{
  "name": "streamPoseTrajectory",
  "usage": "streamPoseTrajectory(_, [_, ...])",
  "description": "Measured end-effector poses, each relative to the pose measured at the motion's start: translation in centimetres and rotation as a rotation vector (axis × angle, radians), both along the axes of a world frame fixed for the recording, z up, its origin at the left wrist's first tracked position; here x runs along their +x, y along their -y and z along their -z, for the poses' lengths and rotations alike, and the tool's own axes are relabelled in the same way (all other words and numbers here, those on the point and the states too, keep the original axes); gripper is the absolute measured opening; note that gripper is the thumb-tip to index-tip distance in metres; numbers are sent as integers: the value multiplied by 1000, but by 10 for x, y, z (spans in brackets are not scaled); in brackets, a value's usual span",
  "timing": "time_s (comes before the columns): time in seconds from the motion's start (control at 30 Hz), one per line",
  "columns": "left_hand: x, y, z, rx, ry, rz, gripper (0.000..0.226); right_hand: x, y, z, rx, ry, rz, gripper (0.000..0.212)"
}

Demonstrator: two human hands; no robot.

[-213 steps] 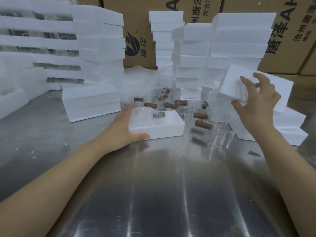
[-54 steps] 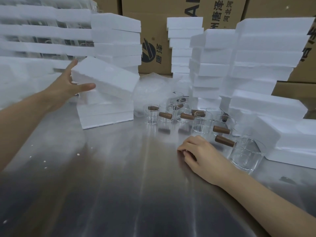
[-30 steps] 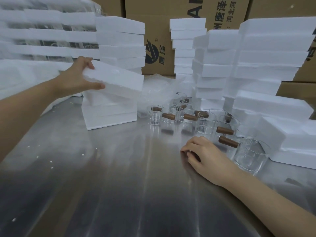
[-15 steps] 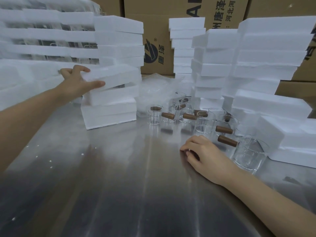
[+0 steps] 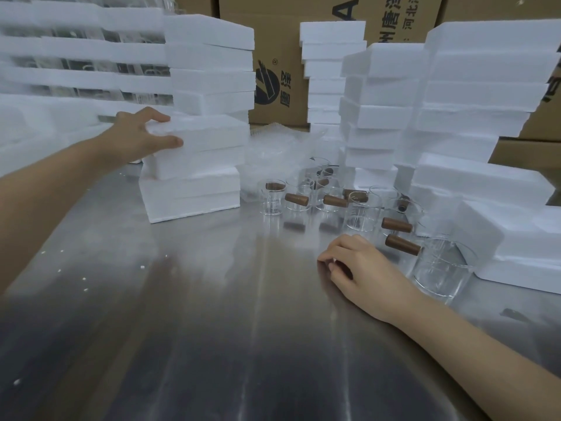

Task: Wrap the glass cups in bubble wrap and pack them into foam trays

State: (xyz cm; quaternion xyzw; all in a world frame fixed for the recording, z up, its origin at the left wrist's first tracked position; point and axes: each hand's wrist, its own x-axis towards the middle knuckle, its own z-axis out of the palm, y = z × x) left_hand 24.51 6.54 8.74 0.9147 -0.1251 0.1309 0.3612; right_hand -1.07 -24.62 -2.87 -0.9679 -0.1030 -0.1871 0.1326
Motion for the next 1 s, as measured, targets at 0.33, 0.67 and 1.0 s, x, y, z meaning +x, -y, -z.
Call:
streamPoseTrajectory(0.33, [-6, -4, -3, 115, -67, 51, 79, 0, 0, 1, -3, 2, 9, 23])
streamPoseTrajectory(0.67, [0, -27, -8, 121, -151, 89, 97, -1, 0, 0, -1, -4, -3, 24])
streamPoseTrajectory(1.0, [8, -27, -11, -124, -250, 164, 64, 0, 1, 0, 7, -1, 3, 23])
